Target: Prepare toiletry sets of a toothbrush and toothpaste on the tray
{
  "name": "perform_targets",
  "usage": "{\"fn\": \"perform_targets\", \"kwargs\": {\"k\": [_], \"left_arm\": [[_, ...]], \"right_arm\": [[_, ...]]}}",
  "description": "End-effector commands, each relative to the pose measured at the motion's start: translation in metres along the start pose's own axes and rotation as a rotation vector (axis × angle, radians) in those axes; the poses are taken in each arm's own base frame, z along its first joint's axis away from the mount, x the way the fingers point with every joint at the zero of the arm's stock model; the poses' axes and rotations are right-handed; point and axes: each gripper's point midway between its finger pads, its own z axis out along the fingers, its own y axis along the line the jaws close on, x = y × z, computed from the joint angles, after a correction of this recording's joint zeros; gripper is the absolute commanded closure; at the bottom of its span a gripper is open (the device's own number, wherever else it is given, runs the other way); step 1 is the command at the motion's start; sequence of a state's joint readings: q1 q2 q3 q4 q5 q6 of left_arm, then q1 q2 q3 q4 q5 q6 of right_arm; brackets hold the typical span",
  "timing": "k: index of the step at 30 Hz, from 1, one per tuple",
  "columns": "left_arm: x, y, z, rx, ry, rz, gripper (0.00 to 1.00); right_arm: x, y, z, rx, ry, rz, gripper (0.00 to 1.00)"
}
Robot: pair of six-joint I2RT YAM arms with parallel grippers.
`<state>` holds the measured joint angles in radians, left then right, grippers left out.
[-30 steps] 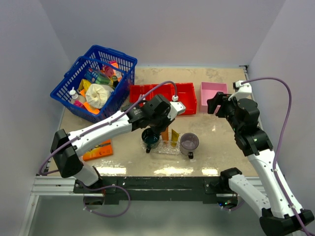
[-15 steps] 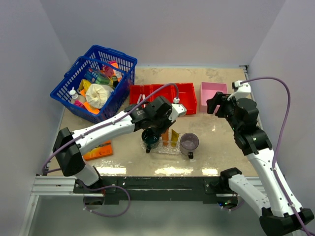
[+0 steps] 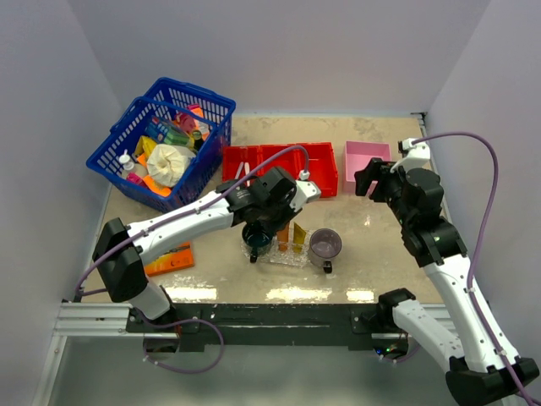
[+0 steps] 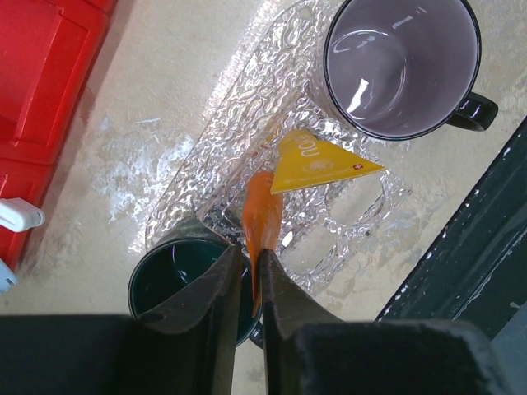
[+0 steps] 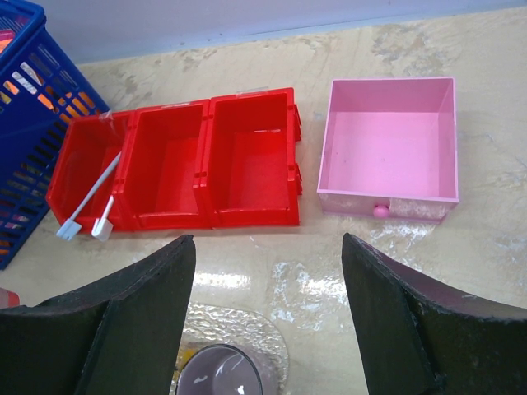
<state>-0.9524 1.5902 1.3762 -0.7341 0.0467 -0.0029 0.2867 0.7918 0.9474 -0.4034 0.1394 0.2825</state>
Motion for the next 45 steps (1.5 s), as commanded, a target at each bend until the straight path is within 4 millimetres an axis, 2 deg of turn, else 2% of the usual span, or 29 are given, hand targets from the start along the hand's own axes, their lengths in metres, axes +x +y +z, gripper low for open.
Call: {"fn": "perform_targets", "kwargs": {"k": [1,18,24,29,30,32,33,35,38,42,45], "left_arm": [[-0.005,0.001,0.0,-0.01,-0.019,0.024,0.75],[-0.02,0.006,-0.014,-0.038,-0.093,0.033,0.4],[-0.031,0.011,-0.03,-0.055,-0.166,0.038,0.22],[-0.036,0.019,-0.041,-0.01,-0.217,0.008,0.18],[-0.037,0.03,-0.047,-0.014,-0.238,-0.024,0.18],[-0.041,0.034,-0.05,0.026,-0.279,-0.053,0.18],[-0.042,0.047,-0.056,0.011,-0.305,-0.087,0.18],[-0.044,0.059,-0.057,-0.018,-0.327,-0.105,0.18],[-0.042,0.084,-0.054,-0.076,-0.338,-0.227,0.21],[-0.036,0.132,-0.05,-0.155,-0.401,-0.442,0.3],[-0.029,0.163,-0.045,-0.256,-0.439,-0.526,0.33]], "right_arm": [[-0.011,-0.001,0.001,0.005,-0.043,-0.01,0.25],[-0.011,-0.001,0.0,0.006,-0.045,-0.009,0.25],[-0.011,-0.002,0.0,0.011,-0.045,-0.01,0.25],[-0.01,-0.003,0.001,0.016,-0.043,-0.007,0.25],[-0.011,-0.002,0.001,0.013,-0.044,-0.009,0.25],[-0.011,-0.003,0.0,0.016,-0.046,-0.008,0.25],[-0.011,-0.003,0.001,0.017,-0.045,-0.009,0.25],[-0.011,-0.003,0.001,0.017,-0.045,-0.009,0.25],[-0.011,-0.003,0.001,0.018,-0.044,-0.009,0.25],[-0.01,-0.003,0.001,0.018,-0.042,-0.008,0.25],[-0.011,-0.003,0.0,0.019,-0.045,-0.007,0.25]]}}
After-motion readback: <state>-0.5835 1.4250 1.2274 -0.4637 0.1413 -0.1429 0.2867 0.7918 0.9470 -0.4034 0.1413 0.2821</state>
